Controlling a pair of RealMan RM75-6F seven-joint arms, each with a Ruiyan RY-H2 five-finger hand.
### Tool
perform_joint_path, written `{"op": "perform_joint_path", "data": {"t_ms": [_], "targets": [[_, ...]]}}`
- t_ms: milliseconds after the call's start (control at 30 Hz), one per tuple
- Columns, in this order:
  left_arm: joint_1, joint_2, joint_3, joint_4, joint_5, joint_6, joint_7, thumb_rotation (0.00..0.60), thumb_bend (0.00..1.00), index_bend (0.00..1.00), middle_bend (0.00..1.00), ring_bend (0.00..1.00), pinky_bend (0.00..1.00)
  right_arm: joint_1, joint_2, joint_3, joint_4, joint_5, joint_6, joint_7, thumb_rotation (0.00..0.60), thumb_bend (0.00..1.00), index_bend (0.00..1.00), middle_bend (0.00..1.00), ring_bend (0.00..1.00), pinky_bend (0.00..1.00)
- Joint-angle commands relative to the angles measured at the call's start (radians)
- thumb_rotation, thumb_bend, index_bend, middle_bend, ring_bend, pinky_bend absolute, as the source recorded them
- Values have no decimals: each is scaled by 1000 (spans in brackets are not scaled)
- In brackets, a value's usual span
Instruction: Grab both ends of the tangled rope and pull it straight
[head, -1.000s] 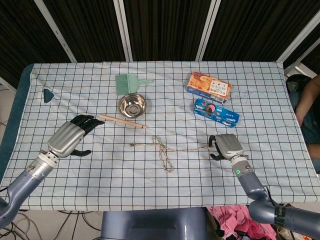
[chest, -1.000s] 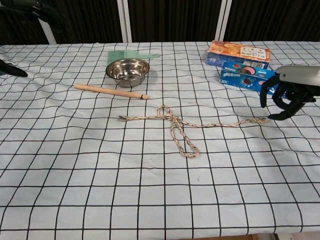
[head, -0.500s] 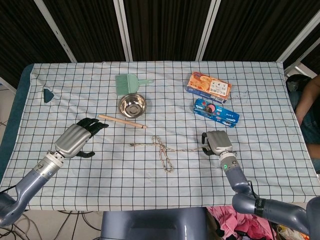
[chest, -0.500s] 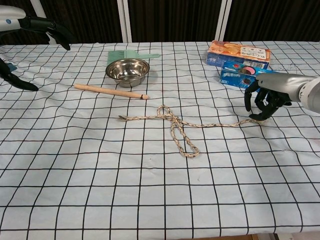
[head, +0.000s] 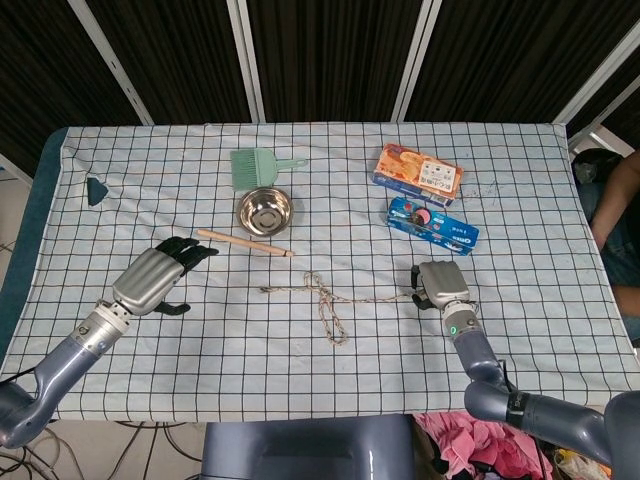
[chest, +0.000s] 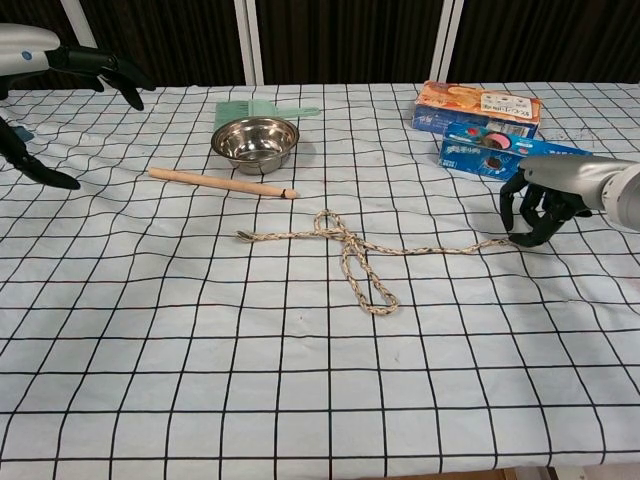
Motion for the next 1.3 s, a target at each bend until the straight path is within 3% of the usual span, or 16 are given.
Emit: {"op": "perform_joint_path", "data": {"t_ms": [33, 667, 1300], "targets": [[0, -3, 0, 4, -2, -3, 0, 600, 116, 142, 226, 130, 168, -3, 1, -3, 3, -4, -5, 5, 600, 308, 539, 773, 930, 858], [-1, -15, -1, 21, -11, -20, -5, 600, 116, 142, 225, 130, 167, -9, -18, -9, 36, -32, -18, 23, 600, 265, 539, 780, 934, 859], [-1, -14, -2, 26, -11, -24, -4, 600, 116, 142, 225, 130, 166, -4, -38, -5, 57, -32, -28, 16, 600, 349, 572, 787, 942, 859]]}}
